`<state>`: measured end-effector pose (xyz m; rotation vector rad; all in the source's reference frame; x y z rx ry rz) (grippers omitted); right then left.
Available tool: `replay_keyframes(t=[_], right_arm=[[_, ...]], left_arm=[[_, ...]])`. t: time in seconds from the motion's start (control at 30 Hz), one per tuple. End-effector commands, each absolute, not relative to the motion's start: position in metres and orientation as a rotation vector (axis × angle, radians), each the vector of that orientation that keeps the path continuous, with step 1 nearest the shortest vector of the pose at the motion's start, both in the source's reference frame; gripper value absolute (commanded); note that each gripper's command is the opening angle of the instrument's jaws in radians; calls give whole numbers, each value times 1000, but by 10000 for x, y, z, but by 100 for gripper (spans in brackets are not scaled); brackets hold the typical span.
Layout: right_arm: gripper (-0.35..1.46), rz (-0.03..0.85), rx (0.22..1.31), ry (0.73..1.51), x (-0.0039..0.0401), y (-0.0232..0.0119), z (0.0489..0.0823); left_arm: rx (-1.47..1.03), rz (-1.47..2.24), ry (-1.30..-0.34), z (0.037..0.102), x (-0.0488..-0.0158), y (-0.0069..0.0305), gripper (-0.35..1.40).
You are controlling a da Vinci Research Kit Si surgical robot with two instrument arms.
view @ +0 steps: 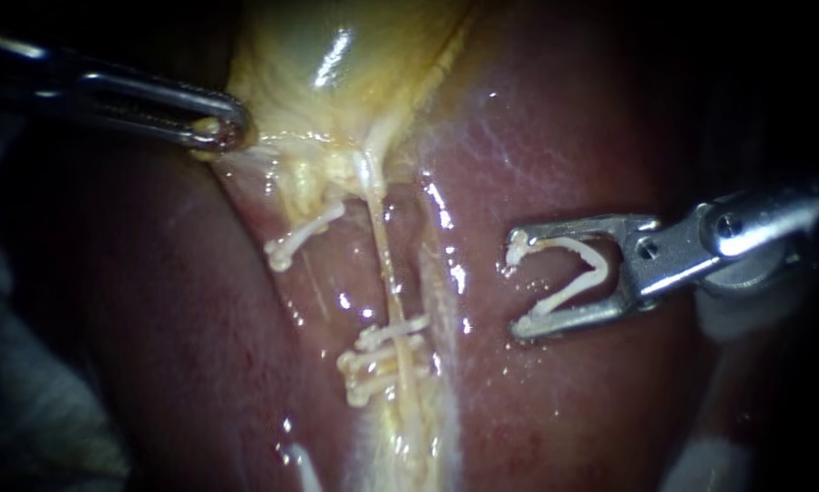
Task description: Clipping second clip right tube
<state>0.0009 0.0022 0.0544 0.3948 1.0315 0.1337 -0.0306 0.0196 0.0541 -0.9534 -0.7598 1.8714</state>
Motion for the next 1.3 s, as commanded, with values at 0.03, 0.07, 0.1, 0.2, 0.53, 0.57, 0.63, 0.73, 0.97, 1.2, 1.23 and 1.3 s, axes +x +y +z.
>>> replay_keyframes(t=[0.03, 0.07, 0.1, 0.2, 0.53, 0.57, 0.63, 0.73, 0.97, 1.2, 1.23, 1.3], right_arm=[[49, 136, 393, 1033, 10, 23, 544], [49, 155, 402, 1034, 11, 24, 544], [49, 179, 425, 1033, 14, 25, 544], [49, 265, 504, 1025, 23, 28, 547], [50, 487, 710, 1010, 46, 36, 578], [50, 501, 721, 1013, 47, 36, 582], [50, 540, 745, 1008, 48, 37, 591], [50, 596, 782, 994, 50, 39, 606], [50, 662, 849, 969, 56, 36, 643], [50, 685, 929, 980, 74, 28, 658], [50, 685, 932, 978, 77, 27, 659], [50, 686, 945, 979, 83, 23, 661]], left_arm=[[-957, 1870, -758, 542, -307, 196, -35], [-957, 1870, -757, 542, -308, 196, -35], [-957, 1870, -756, 543, -309, 196, -35], [-956, 1870, -755, 543, -310, 195, -35], [-956, 1869, -754, 542, -311, 195, -35], [-956, 1869, -754, 542, -311, 195, -35], [-956, 1869, -754, 542, -311, 195, -35], [-956, 1869, -753, 542, -312, 195, -35], [-956, 1869, -752, 542, -313, 194, -35], [-956, 1869, -752, 542, -313, 194, -35], [-956, 1869, -752, 542, -313, 194, -35], [-956, 1869, -751, 543, -313, 193, -35]])
